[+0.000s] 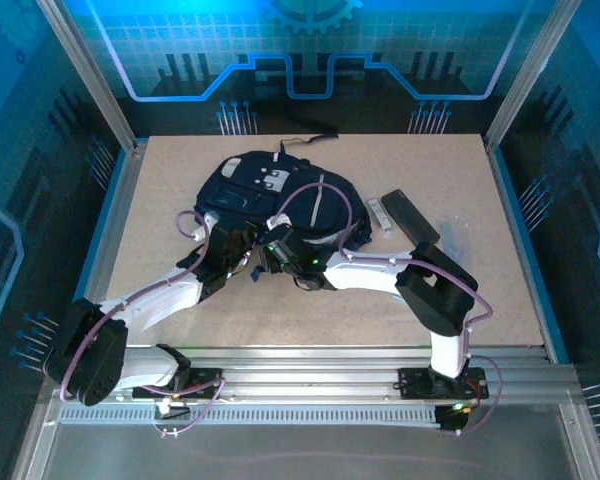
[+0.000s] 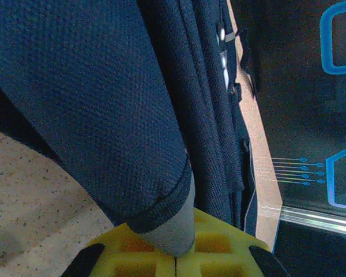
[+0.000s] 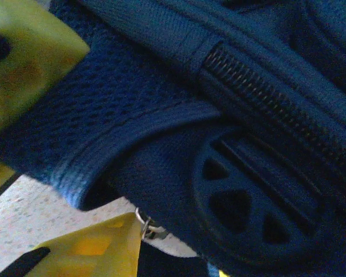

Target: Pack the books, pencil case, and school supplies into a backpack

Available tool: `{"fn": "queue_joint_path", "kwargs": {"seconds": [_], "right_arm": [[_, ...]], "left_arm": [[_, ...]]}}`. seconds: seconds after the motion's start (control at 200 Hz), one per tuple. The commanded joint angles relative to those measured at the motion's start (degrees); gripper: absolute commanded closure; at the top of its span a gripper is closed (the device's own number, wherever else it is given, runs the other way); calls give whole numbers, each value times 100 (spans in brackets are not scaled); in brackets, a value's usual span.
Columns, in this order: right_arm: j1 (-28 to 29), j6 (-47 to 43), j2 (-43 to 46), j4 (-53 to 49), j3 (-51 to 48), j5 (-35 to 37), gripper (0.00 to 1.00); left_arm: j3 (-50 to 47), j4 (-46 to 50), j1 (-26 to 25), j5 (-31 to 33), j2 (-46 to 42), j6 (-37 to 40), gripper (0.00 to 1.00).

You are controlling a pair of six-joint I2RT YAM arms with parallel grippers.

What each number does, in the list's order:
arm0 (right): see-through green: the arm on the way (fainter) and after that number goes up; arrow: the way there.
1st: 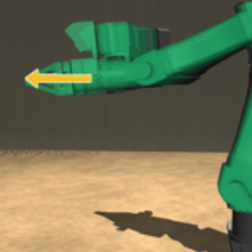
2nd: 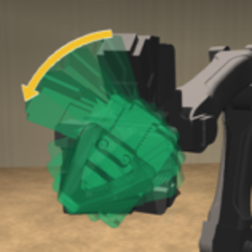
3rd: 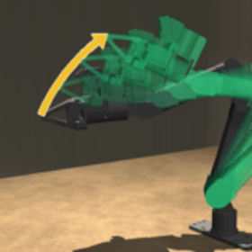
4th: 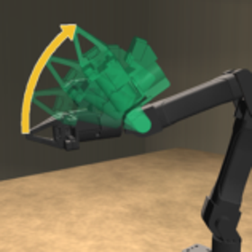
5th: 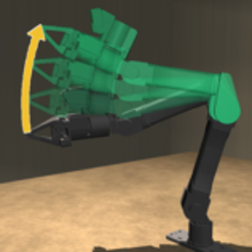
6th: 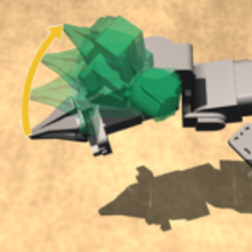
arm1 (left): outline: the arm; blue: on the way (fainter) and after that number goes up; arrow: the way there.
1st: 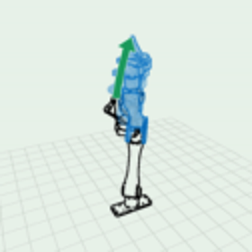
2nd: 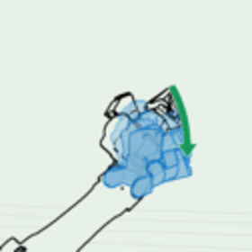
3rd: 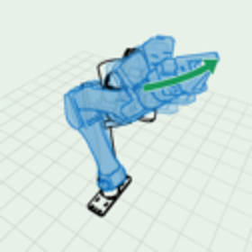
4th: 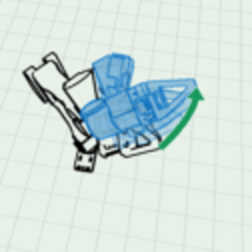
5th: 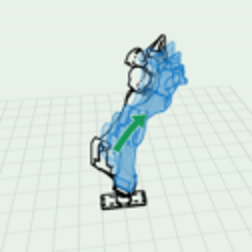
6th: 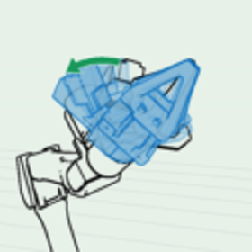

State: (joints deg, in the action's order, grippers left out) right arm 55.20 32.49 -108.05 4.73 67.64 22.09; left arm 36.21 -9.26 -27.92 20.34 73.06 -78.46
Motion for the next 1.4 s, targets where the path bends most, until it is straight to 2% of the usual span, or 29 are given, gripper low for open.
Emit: {"fn": "queue_joint_path", "kwargs": {"seconds": [0.0, 0.05, 0.135, 0.31, 0.475, 0.56, 0.82, 1.056, 1.211, 1.396], "right_arm": [[-26, 188, -133, 646, 148, 722, 69], [-27, 231, -83, 705, 91, 794, 77], [-27, 172, 68, 841, -67, 732, 100], [-236, 88, 640, 958, -604, -206, 100], [-913, 665, 1083, 1174, -1192, -2130, 100], [-1130, 720, 1207, 819, -1216, -2678, 100], [-1300, 94, 1532, -245, -1167, -2805, 100], [-1679, -682, 1720, -1390, -1082, -3041, 100], [-1752, -925, 1746, -1675, -896, -3261, 100], [-1678, -982, 1756, -1775, -685, -3169, 100]], "left_arm": [[212, -609, -242, -340, -352, -179, 100], [188, -609, -240, -321, -382, -202, 100], [134, -596, -244, -226, -445, -197, 100], [189, -341, -225, 278, -427, 115, 100], [238, -682, -110, 554, -71, 298, 100], [254, -981, -17, 475, 138, 294, 100], [343, -1116, 185, 137, 287, 479, 100], [520, -1050, 726, -667, 505, 852, 100], [569, -1071, 773, -895, 530, 976, 100], [686, -993, 790, -1090, 530, 1083, 100]]}}
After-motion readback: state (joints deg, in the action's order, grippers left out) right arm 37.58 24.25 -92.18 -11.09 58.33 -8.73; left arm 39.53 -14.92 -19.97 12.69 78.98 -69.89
